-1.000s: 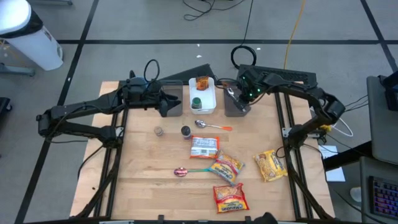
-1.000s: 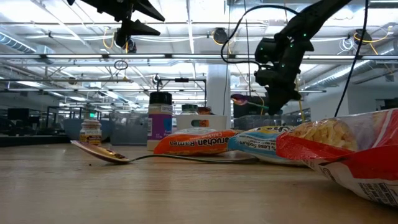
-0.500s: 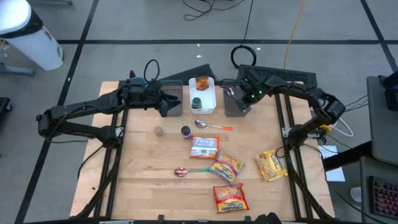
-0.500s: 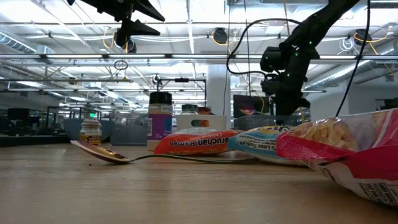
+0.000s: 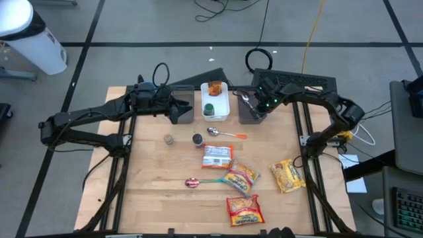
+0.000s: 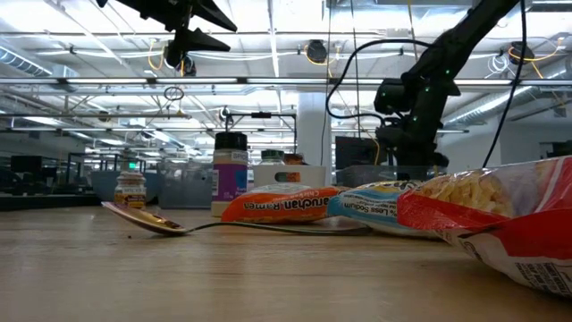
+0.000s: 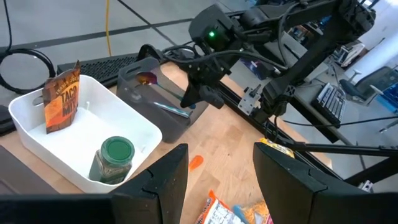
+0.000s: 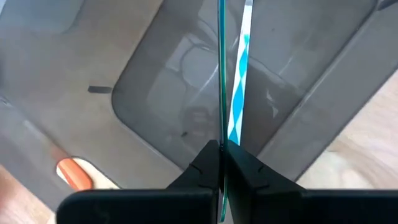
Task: Pick & Place Food Item
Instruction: Put the rainbow spoon into the right black bin
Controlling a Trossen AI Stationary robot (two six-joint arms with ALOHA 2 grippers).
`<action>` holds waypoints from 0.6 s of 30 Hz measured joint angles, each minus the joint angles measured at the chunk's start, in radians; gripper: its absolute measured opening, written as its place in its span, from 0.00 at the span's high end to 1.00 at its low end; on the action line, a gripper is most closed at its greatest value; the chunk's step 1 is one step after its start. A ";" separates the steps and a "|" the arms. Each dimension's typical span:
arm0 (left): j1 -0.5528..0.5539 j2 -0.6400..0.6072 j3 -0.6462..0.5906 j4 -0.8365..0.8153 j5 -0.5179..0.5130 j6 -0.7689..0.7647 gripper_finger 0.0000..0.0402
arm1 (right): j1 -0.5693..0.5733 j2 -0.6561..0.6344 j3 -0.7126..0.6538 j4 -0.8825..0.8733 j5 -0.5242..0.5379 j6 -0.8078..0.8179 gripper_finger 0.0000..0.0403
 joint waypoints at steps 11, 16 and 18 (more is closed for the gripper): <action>0.000 0.000 0.000 0.000 0.000 0.008 0.52 | 0.000 0.010 0.000 0.020 -0.021 -0.004 1.00; 0.000 0.004 0.000 0.001 0.000 0.012 0.52 | 0.001 0.010 0.000 0.034 -0.025 -0.001 1.00; 0.000 0.013 0.000 0.001 0.000 0.008 0.52 | 0.001 0.010 0.000 0.038 -0.025 0.010 1.00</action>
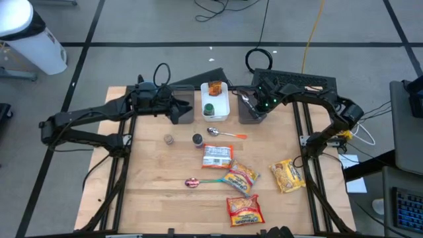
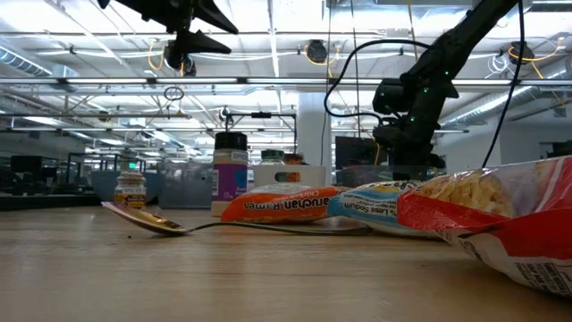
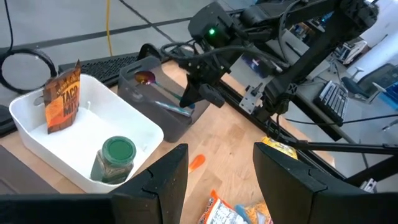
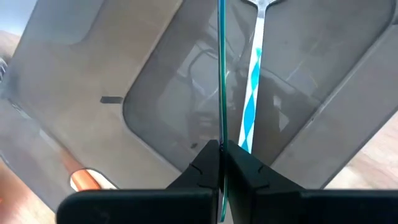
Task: Pick & Place Food Item
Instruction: Put the rainbow spoon into the right black bin
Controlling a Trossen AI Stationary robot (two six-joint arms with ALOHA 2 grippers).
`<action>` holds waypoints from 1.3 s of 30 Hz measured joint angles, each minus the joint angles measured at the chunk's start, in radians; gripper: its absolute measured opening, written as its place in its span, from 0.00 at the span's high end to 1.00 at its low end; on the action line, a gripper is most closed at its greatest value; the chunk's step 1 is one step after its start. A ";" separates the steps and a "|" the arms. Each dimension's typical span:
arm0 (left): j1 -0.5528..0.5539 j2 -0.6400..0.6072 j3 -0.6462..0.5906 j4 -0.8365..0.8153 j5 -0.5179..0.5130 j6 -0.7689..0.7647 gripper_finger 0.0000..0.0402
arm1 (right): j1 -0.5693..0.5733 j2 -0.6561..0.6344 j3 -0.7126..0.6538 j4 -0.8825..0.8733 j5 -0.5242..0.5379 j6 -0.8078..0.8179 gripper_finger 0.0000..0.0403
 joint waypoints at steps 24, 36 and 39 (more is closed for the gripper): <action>-0.001 0.074 -0.001 0.096 0.093 -0.026 0.52 | -0.002 0.133 0.082 -0.046 -0.048 0.012 1.00; -0.001 0.074 -0.001 0.096 0.093 -0.022 0.52 | -0.002 0.137 0.082 -0.062 -0.050 0.004 0.98; -0.001 0.074 -0.001 0.096 0.093 -0.022 0.52 | -0.002 0.137 0.082 -0.062 -0.051 0.004 0.95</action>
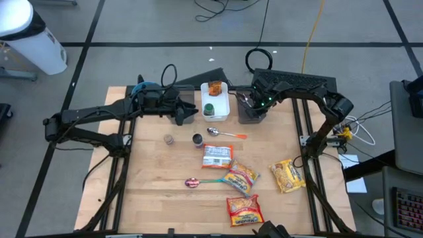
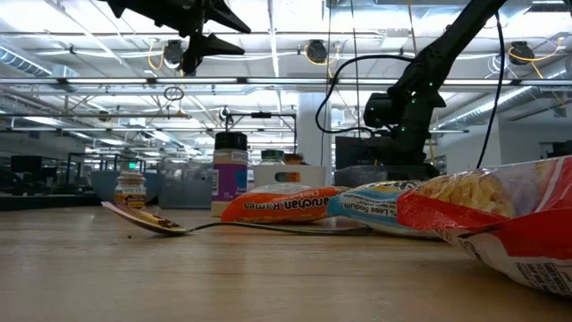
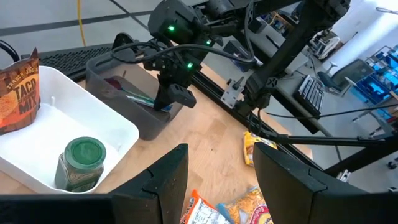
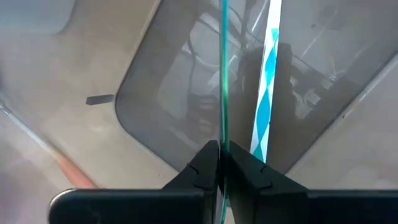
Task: Pick & Place Food Item
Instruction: Put the rainbow spoon into the right black bin, then put the brown seasoning bottle into the white bin
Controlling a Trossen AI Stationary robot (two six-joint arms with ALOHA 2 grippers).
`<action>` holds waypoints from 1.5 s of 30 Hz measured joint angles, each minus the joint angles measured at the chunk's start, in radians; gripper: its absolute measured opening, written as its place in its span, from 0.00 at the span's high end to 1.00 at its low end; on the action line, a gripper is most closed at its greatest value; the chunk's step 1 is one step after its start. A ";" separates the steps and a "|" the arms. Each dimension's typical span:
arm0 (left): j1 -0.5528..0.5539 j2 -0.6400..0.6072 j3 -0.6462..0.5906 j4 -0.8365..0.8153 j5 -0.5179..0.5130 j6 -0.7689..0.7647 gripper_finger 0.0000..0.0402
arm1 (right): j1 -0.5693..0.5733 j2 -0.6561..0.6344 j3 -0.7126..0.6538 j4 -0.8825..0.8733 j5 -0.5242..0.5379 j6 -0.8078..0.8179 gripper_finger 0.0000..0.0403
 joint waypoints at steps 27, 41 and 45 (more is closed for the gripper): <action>0.016 -0.089 0.002 -0.011 0.040 0.079 0.52 | 0.000 -0.180 0.083 0.089 -0.002 0.069 0.70; 0.056 -0.466 0.002 -0.352 0.038 0.082 0.52 | 0.066 -0.435 0.037 0.222 0.001 0.338 0.71; 0.055 -0.513 0.002 -0.468 0.019 0.082 0.52 | 0.135 -0.451 -0.076 0.503 0.006 0.471 0.70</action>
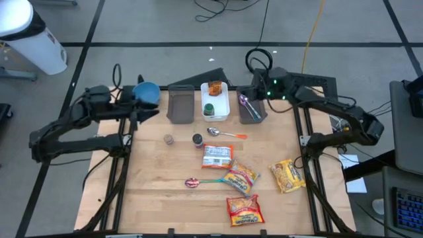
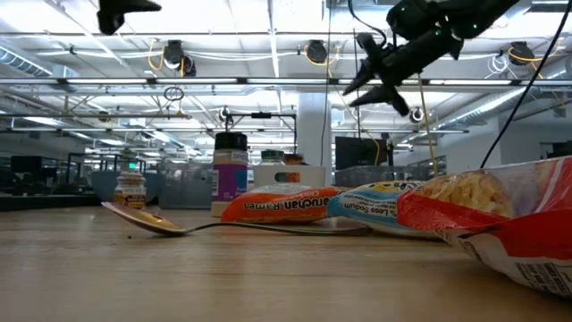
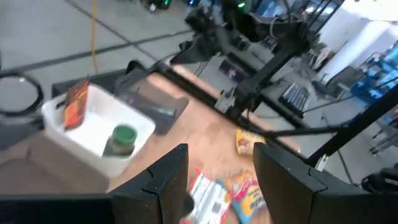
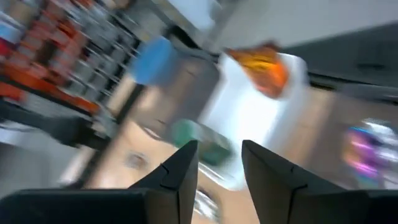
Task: Pick & Place Food Item
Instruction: Put the brown seasoning bottle into the white bin
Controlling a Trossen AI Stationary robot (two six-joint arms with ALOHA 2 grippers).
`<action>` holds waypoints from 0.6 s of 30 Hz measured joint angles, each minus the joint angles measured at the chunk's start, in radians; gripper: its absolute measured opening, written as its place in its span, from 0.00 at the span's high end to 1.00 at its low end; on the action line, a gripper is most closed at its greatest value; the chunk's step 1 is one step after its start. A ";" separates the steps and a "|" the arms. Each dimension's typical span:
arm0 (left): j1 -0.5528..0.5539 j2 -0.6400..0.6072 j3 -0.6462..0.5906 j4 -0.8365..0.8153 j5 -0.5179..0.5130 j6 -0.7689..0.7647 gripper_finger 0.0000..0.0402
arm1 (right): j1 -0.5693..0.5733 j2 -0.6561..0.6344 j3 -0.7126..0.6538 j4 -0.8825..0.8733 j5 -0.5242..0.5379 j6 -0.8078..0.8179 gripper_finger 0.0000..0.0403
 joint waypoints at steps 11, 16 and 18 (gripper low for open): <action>0.000 -0.003 -0.001 -0.167 -0.010 0.052 0.52 | 0.282 0.094 -0.386 1.069 0.259 0.344 0.71; 0.000 0.039 -0.001 -0.151 -0.067 0.092 0.52 | 0.446 0.120 -0.358 1.101 0.292 0.248 0.71; 0.000 0.063 -0.001 -0.137 -0.068 0.100 0.52 | 0.518 0.119 -0.318 1.056 0.355 0.163 0.71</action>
